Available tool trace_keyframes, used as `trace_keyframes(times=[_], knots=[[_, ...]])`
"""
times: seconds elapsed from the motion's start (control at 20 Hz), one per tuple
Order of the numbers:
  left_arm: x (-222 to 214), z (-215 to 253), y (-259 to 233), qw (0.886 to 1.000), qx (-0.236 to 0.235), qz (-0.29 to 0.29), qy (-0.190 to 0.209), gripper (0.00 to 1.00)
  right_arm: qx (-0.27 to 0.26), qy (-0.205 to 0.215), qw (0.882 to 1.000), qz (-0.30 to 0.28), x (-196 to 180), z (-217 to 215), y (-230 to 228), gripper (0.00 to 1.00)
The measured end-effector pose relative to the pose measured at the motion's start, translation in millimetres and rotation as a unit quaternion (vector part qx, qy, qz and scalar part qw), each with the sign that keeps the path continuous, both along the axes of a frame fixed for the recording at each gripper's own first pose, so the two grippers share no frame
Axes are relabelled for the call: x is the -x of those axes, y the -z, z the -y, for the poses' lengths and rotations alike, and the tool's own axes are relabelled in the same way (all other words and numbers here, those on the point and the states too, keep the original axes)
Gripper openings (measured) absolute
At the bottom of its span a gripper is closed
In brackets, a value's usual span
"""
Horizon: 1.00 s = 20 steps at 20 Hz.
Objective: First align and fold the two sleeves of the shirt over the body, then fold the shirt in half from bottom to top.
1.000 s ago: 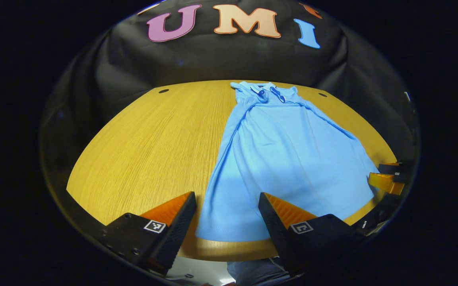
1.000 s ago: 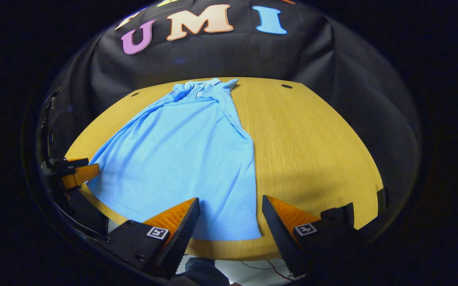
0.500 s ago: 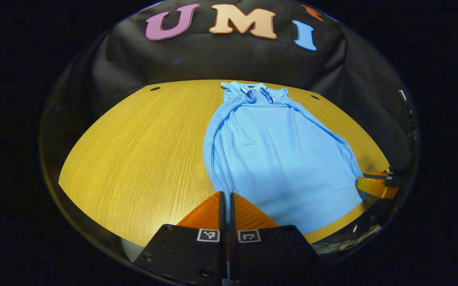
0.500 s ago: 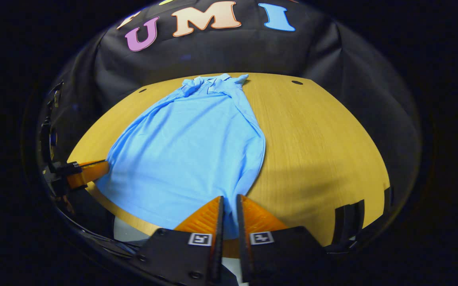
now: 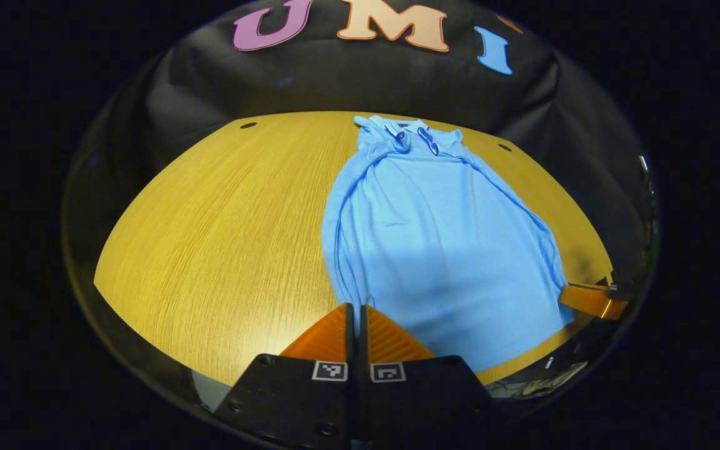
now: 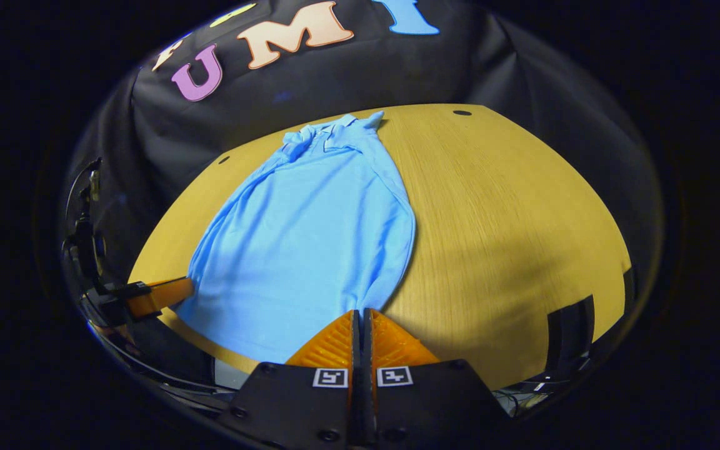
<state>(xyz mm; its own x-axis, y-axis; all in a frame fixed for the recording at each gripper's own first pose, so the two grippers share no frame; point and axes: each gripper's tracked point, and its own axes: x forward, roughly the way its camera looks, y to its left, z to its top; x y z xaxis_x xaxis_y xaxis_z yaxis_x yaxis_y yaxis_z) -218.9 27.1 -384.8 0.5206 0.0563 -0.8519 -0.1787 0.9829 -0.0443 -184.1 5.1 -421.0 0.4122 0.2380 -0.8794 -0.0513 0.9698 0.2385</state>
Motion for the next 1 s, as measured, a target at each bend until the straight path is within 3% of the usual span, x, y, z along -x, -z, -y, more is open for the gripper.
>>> trace_keyframes(times=[0.35,0.45,0.7,1.0], knots=[[-36.6,-5.3,-29.5,0.999,0.018,0.026,0.001,0.0,-0.022,0.0,0.998,0.051,-54.0,-12.3,-43.1,0.06],[-49.1,-8.1,-36.5,0.999,0.028,0.033,-0.007,0.0,-0.026,0.005,0.998,0.058,-69.5,-14.7,-51.6,0.03],[-88.2,-19.0,-51.2,0.997,0.044,0.054,-0.028,0.0,-0.03,0.019,0.997,0.072,-105.4,-16.8,-61.3,0.03],[-139.1,-39.9,-66.6,0.996,0.041,0.078,-0.021,0.0,-0.037,0.042,0.993,0.106,-161.3,-23.5,-74.8,0.02]])
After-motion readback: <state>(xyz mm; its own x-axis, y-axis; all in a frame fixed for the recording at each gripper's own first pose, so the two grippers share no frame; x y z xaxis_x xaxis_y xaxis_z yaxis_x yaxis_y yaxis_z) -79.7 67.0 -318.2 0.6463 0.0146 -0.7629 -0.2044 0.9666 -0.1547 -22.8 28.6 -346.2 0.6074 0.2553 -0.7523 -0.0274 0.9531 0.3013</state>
